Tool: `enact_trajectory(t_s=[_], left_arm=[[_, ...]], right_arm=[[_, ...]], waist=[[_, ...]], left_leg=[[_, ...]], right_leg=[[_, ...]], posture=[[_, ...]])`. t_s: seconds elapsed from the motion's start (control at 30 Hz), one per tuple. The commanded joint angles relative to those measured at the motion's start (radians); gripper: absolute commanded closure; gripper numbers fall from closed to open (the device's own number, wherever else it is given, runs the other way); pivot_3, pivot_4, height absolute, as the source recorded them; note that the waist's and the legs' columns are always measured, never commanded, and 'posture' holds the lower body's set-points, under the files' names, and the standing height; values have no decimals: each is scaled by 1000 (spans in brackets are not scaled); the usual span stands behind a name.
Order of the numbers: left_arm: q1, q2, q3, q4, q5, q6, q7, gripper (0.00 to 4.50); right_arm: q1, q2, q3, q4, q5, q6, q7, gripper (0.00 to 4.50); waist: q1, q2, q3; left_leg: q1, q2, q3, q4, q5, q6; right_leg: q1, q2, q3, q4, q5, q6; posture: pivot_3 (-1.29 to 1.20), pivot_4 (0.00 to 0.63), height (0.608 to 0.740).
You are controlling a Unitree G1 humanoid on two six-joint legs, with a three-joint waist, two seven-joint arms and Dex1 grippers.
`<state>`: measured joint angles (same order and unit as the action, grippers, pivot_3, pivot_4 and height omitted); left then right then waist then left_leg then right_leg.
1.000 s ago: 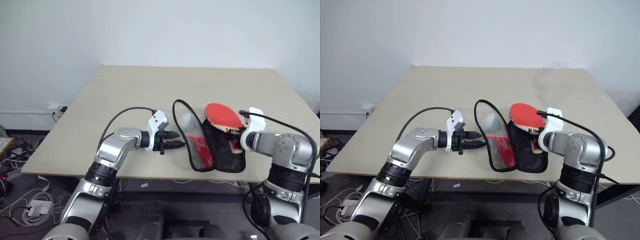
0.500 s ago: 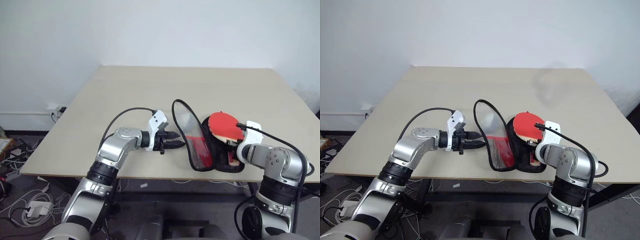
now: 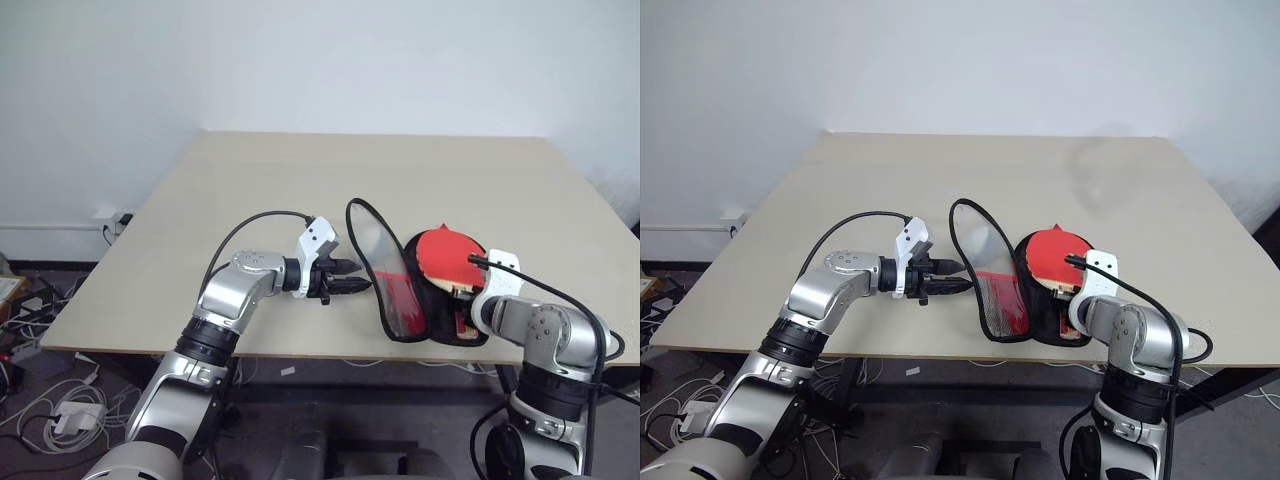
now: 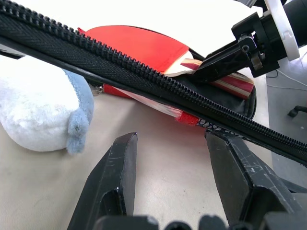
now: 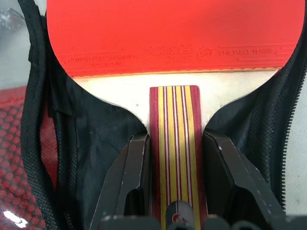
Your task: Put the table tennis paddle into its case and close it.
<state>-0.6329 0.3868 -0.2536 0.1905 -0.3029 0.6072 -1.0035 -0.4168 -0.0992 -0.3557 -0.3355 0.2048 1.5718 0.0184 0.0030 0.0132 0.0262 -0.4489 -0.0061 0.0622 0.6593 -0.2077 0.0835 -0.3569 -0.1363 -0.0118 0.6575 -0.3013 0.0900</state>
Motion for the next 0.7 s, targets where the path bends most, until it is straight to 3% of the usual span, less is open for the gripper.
enact_trajectory(t_s=[0.03,0.3,0.47,0.7], left_arm=[[-30,0,15,-7,7,-22,-1,2154],[-33,-4,13,5,17,-29,-7,2154],[-43,-14,13,18,12,-30,-14,2154],[-126,-151,-15,147,40,-85,14,2154]], right_arm=[[16,-15,17,-29,-13,-10,-1,2588],[-1,-53,45,-90,27,-39,63,241],[-116,-104,-70,-223,120,-198,166,241],[-407,-86,-460,-166,268,-346,98,241]], waist=[[0,0,0],[-1,0,0],[-1,1,1],[12,-3,1]], left_leg=[[0,0,0,0,0,0],[0,0,0,0,0,0],[0,0,0,0,0,1],[0,0,-1,0,1,3]], right_leg=[[0,0,0,0,0,0],[0,0,0,0,0,0],[0,0,0,0,0,0],[1,-1,-1,0,0,0]], posture=[[0,0,715],[0,0,715],[0,0,715],[0,0,715]])
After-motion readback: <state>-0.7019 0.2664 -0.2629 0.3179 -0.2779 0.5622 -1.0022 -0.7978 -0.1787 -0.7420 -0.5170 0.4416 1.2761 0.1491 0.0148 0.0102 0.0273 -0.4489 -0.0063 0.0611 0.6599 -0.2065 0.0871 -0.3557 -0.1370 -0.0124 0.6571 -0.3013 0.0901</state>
